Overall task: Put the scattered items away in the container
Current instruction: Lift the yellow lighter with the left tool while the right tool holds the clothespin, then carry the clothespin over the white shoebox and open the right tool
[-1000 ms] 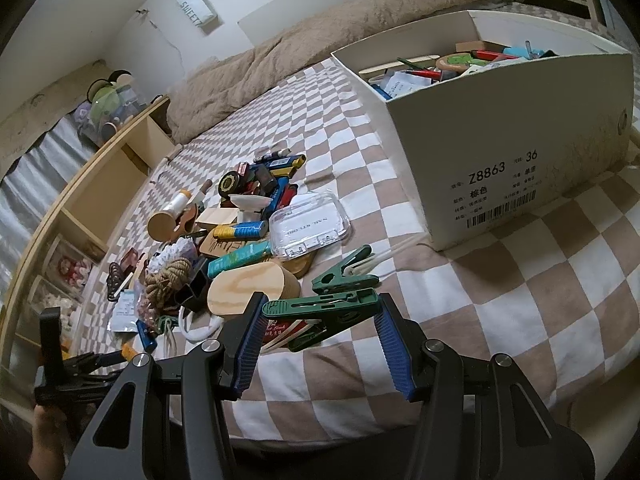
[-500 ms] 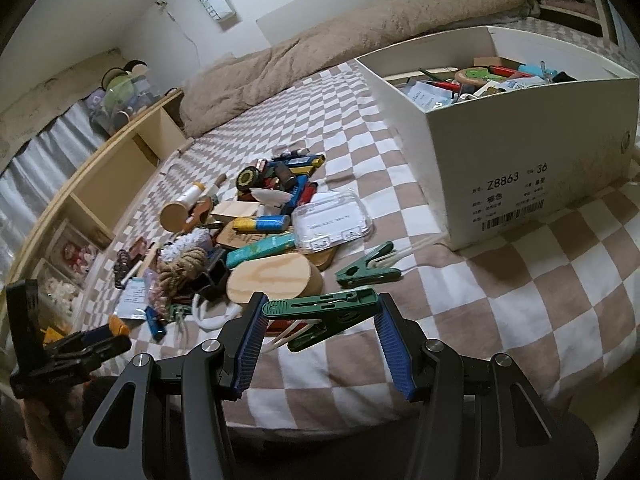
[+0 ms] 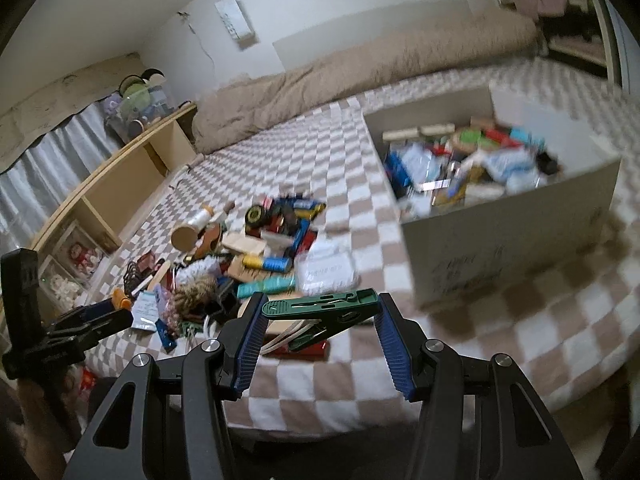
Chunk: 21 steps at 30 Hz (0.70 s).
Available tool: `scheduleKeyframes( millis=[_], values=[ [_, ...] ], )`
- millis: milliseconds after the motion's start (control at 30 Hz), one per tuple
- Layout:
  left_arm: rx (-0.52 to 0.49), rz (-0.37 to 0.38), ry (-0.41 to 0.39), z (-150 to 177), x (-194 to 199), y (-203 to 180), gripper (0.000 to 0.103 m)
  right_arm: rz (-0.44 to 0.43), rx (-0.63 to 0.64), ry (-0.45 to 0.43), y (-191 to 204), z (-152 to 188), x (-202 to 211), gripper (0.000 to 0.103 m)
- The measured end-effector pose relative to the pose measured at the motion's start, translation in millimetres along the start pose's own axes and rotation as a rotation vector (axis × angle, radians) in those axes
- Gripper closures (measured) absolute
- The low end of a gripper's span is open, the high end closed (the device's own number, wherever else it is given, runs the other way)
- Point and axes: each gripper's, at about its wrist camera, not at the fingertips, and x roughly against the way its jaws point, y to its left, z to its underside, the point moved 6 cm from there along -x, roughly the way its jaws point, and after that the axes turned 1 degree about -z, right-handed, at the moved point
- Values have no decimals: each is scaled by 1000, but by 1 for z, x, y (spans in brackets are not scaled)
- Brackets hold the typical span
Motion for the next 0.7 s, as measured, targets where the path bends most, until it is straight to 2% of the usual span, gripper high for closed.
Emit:
scheduleKeyframes(
  millis=[300,500,700],
  values=[
    [-60,67,-74,-42,11,-46,23,64,51,-114,-23,-54,38,48],
    [-88,117,-102,-61,10,-71,23,125,24,-180,-57,-90,59,48],
    [-107,148,-123,-80,3,-94,23,176,-17,-201,-92,-115,64,48]
  ],
)
